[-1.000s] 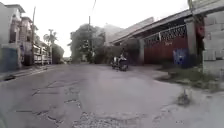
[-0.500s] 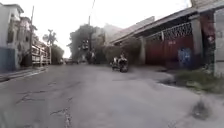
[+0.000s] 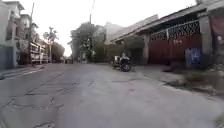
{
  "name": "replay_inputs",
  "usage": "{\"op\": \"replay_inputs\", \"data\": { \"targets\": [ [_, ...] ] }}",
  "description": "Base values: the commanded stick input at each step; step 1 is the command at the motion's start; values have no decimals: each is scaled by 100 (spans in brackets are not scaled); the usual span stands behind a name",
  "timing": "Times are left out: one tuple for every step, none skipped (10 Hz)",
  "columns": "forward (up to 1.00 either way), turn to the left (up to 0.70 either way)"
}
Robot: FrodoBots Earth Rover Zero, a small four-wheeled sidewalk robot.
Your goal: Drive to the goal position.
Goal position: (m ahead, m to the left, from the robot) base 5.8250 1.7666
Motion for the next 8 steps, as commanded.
{"op": "replay_inputs", "data": {
  "targets": [
    [70,0],
    [70,0],
    [70,0],
    [70,0],
    [70,0],
    [70,0],
    [69,0],
    [31,0]
  ]
}}
